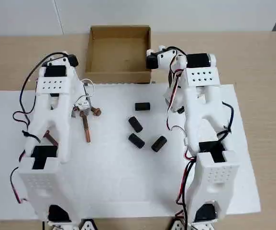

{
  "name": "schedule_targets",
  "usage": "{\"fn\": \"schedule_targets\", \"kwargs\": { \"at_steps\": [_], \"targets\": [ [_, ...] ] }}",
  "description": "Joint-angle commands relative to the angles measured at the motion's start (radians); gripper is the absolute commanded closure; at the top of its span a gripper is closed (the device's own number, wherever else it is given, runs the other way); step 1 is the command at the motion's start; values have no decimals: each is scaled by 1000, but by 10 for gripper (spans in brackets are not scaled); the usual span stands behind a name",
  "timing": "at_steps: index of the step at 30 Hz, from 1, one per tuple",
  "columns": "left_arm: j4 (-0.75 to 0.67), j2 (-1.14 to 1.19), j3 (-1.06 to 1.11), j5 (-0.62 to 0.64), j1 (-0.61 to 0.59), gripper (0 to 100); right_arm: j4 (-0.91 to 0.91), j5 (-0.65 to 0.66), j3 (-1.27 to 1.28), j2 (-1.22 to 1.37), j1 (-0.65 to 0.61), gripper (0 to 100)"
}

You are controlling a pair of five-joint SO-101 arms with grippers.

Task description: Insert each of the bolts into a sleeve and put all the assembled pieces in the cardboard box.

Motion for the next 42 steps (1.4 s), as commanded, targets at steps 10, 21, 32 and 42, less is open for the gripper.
{"fn": "schedule_targets", "kwargs": {
  "at_steps": [10, 21, 32, 42],
  "targets": [
    [-118, -5, 97, -9, 5, 889, 12, -8, -43, -31, 2, 988],
    [-133, 84, 107, -9, 6, 889, 12, -8, -43, -31, 2, 988],
    [-127, 133, 102, -9, 8, 993, 12, -8, -43, -38, 2, 988],
    [89, 133, -91, -5, 8, 994, 18, -8, -49, -42, 1, 988]
  ]
}}
